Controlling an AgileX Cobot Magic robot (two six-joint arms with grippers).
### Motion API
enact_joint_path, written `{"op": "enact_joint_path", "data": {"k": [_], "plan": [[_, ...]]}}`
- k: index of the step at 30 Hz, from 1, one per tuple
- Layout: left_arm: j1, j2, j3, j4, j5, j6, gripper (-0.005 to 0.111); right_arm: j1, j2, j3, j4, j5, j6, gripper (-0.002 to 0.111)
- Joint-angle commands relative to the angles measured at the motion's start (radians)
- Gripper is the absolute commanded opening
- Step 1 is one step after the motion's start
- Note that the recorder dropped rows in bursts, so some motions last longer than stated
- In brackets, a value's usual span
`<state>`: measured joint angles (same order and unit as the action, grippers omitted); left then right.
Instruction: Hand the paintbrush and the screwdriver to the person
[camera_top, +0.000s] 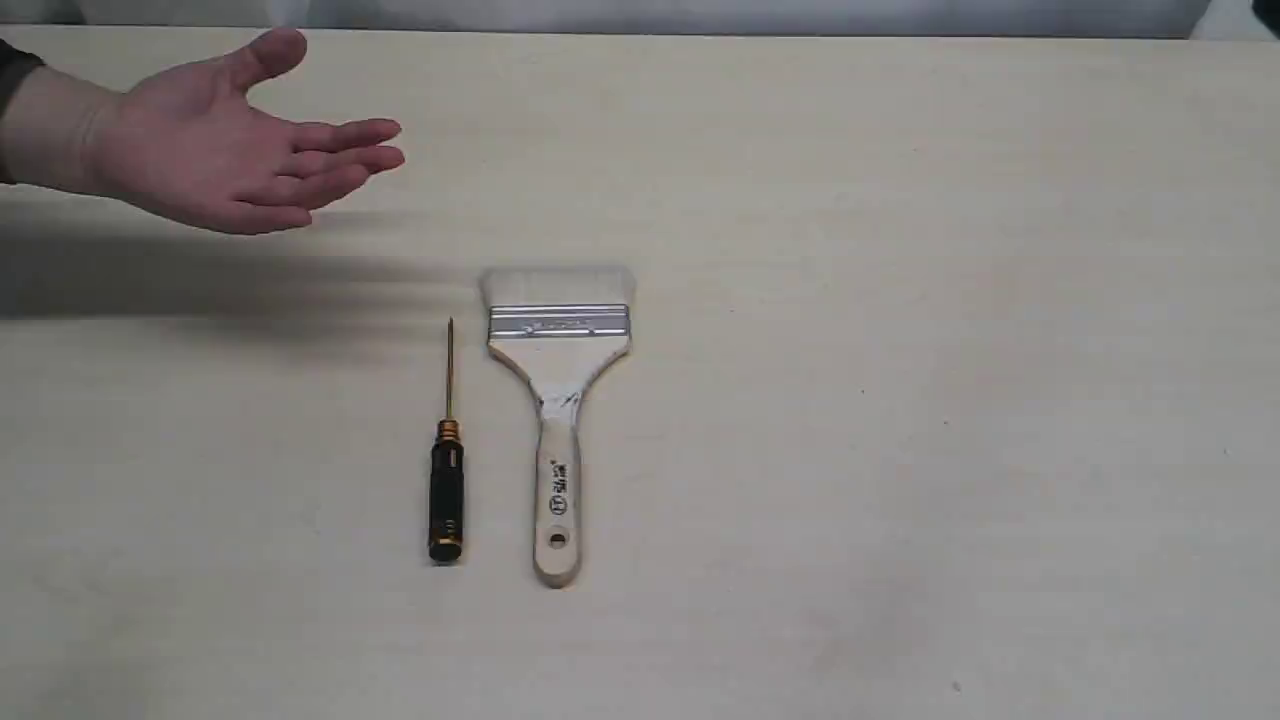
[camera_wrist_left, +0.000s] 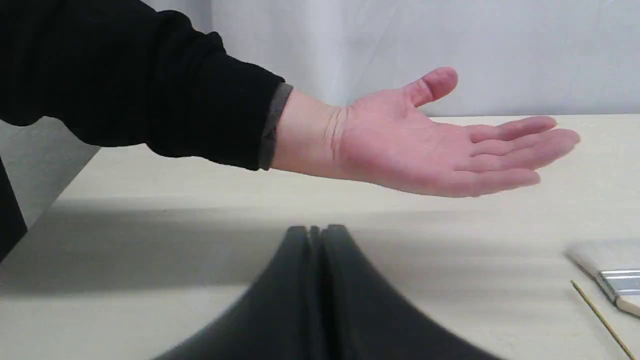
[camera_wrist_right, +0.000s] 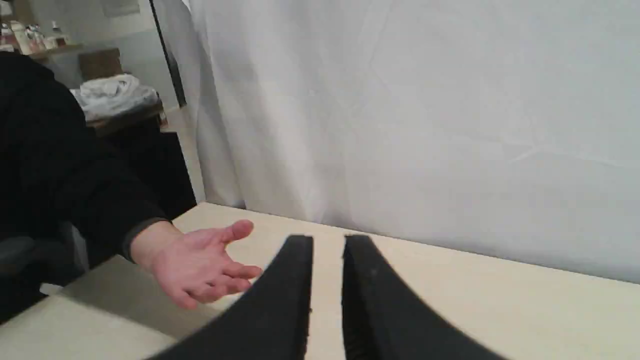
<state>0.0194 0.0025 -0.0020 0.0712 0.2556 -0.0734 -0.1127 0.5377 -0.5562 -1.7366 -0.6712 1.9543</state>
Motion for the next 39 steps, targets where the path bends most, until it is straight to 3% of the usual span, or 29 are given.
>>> {"op": "enact_joint_path", "data": {"k": [1, 5, 14, 17, 22, 24, 32, 39], "plan": [[-0.008, -0.002, 0.002, -0.004, -0.006, -0.002, 0.0, -0.001, 0.059, -0.011, 0.051, -0.023, -0.183, 0.014], [-0.008, -0.002, 0.002, -0.004, -0.006, -0.002, 0.0, -0.001, 0.099, -0.011, 0.159, -0.064, -0.456, 0.014], [-0.008, -0.002, 0.002, 0.0, -0.006, -0.002, 0.0, -0.001, 0.05, -0.011, 0.184, -0.384, -0.587, 0.014], [-0.008, -0.002, 0.002, 0.0, -0.006, -0.002, 0.0, -0.001, -0.015, -0.011, 0.177, -0.316, -0.538, 0.014], [-0.008, -0.002, 0.002, 0.0, -0.006, -0.002, 0.0, -0.001, -0.125, -0.011, 0.081, 0.23, -0.21, 0.014], [-0.008, -0.002, 0.002, 0.0, -0.006, -0.002, 0.0, -0.001, -0.135, -0.011, -0.008, 0.337, -0.089, 0.014], [-0.008, -0.002, 0.002, 0.0, -0.006, -0.002, 0.0, -0.001, 0.003, -0.026, -0.008, 0.313, -0.083, 0.014], [-0.008, -0.002, 0.002, -0.004, -0.004, -0.002, 0.0, -0.001, 0.267, -0.098, -0.008, 0.147, -0.002, 0.014]]}}
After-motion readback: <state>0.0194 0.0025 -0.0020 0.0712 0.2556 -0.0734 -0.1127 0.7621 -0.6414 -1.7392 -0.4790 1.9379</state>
